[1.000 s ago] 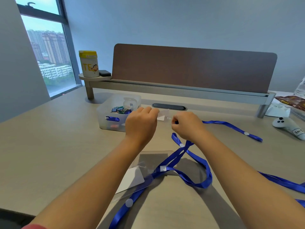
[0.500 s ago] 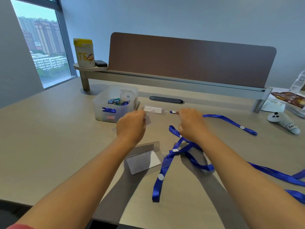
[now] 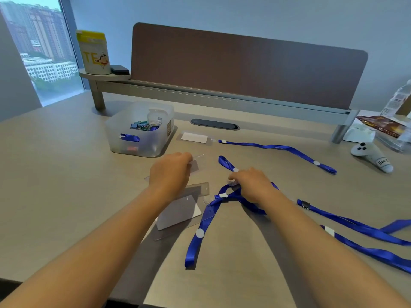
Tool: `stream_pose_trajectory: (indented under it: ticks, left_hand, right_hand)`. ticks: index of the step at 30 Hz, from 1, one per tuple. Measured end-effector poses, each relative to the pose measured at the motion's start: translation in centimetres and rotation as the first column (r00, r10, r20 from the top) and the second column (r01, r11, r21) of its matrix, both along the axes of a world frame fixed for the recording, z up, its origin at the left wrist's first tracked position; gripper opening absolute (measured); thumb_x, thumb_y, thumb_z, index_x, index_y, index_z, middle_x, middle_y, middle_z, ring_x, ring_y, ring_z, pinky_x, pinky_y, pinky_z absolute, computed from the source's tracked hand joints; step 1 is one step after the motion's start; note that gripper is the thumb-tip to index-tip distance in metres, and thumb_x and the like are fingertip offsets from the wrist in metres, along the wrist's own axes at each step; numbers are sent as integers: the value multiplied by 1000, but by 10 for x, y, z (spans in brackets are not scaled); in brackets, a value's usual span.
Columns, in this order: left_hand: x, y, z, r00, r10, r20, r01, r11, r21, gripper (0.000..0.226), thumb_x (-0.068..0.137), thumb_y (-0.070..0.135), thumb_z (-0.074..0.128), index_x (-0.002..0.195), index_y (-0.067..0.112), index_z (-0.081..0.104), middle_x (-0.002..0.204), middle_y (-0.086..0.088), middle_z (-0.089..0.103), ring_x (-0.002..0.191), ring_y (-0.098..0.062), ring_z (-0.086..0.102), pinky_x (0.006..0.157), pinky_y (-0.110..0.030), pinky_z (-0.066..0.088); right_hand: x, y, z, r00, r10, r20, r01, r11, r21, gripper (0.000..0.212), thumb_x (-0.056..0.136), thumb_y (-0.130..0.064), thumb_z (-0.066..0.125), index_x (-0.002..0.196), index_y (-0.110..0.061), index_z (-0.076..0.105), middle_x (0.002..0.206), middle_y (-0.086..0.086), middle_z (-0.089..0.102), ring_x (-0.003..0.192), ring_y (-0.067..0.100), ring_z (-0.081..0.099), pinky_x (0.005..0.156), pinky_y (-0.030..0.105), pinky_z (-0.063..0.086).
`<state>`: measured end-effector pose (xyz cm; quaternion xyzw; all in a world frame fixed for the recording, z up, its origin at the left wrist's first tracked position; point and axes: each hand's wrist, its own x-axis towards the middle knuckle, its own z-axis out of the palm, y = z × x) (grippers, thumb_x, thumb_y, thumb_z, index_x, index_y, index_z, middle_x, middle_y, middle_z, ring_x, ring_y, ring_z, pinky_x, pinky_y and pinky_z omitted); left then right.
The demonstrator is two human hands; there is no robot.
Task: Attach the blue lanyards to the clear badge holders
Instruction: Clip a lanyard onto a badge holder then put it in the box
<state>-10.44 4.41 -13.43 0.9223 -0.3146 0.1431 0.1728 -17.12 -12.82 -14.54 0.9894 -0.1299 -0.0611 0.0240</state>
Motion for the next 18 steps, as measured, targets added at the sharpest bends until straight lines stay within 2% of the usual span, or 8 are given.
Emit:
stream_pose_trajectory:
  ticks: [2,3,7,9,10,12,15,18]
  left_hand:
    - [3,-4,-1,1000,-4,4,4,1000,4,25,96,22,42,113,11,56,114,-11,64,99,-27,60,78,-34,52]
    - [5,-6,-2,1000,-6,7,6,1000,5,26,96,22,42,114,11,56,114,-11,64,99,-27,60,77,-33,51]
    - [8,-12,-3,1000,-5,7,4,1000,8,27,96,23,41,116,11,55,115,-11,64,100,-26,60,77,-33,51]
    - [8,-12,-2,1000,0,1,0,1000,-4,27,96,23,41,115,11,56,114,-11,64,100,-26,60,76,-32,50]
    - [8,-11,-1,1000,5,-7,-5,1000,-20,26,96,22,40,114,11,56,114,-11,64,100,-27,60,76,-32,50]
    - [10,-9,2,999,23,-37,-25,999,-47,25,96,22,41,112,10,56,115,-11,64,100,-27,60,75,-31,50]
    - [13,-3,10,995,49,-81,-57,993,-105,24,96,21,42,110,9,57,113,-11,65,98,-26,61,68,-28,45]
    - [15,3,19,991,68,-118,-88,981,-171,25,95,20,44,110,9,59,110,-12,66,92,-25,59,67,-28,42]
  right_hand:
    - [3,-4,1,1000,-29,-10,30,997,75,31,88,-6,52,117,-13,60,124,10,58,108,27,56,91,34,46]
    - [4,-5,1,999,-38,-15,39,994,98,28,88,-8,53,115,-11,60,122,11,59,106,26,57,90,32,46]
    - [6,-8,-1,997,-57,-52,64,988,137,24,90,-16,50,108,-4,62,117,14,59,84,21,51,74,29,41]
    - [7,-7,-1,996,-75,-48,83,976,203,18,91,-17,48,86,-6,62,111,15,60,74,20,48,68,27,40]
    - [9,-7,2,996,-91,-20,93,958,273,23,91,-17,48,71,-11,56,100,15,61,68,19,47,62,25,37]
    - [13,-4,13,986,-142,90,89,894,439,34,91,-18,48,58,-17,41,73,7,52,61,16,42,54,23,31]
    - [18,3,39,935,-240,260,20,768,640,32,91,-12,48,60,-19,43,70,2,50,61,12,44,55,22,34]
    - [21,11,64,875,-354,331,-42,624,780,26,91,-7,45,66,-13,51,62,2,49,56,13,42,55,24,35]
